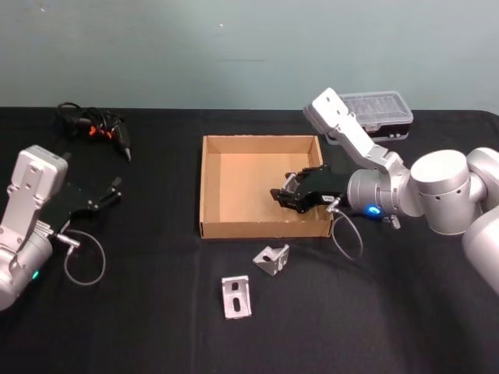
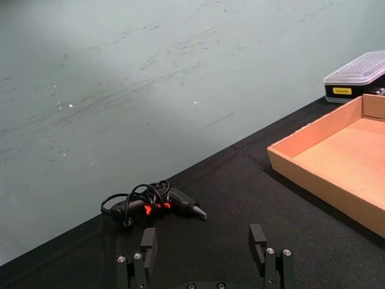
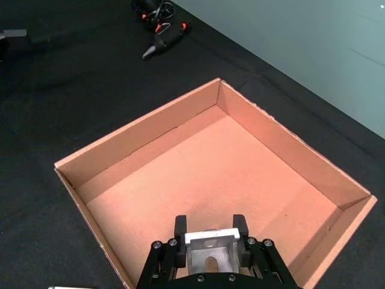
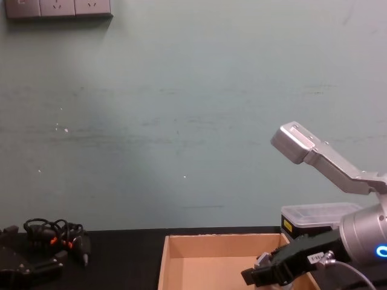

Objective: Use one hand to pick up the angle iron from the table and place it into the box.

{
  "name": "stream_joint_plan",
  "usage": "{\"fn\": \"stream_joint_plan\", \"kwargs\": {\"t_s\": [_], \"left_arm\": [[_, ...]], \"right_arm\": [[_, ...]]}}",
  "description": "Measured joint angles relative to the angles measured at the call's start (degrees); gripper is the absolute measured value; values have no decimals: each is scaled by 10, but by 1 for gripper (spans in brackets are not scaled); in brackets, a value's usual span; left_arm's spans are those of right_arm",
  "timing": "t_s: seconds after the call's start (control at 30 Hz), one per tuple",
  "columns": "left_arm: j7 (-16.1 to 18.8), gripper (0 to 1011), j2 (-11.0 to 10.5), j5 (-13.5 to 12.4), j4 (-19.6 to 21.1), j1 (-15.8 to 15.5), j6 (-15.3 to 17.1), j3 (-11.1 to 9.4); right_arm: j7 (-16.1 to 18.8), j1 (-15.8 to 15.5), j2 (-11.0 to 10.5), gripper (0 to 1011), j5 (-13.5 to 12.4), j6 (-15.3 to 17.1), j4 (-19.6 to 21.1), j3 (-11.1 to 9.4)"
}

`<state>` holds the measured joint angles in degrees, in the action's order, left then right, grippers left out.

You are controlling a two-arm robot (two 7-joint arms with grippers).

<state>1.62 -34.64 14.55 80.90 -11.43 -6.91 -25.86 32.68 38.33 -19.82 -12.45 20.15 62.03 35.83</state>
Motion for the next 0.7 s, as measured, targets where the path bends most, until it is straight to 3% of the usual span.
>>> {"fn": "stream_joint_plan", "kwargs": {"t_s": [0.37, 0.7], "left_arm": [[0, 1000, 0, 0, 0, 0, 0, 0], [0, 1000, 0, 0, 0, 0, 0, 0]], "right_arm": [[5, -3, 6, 484, 8, -5, -9, -6], [-7, -16, 5, 794, 9, -18, 3, -23]]}}
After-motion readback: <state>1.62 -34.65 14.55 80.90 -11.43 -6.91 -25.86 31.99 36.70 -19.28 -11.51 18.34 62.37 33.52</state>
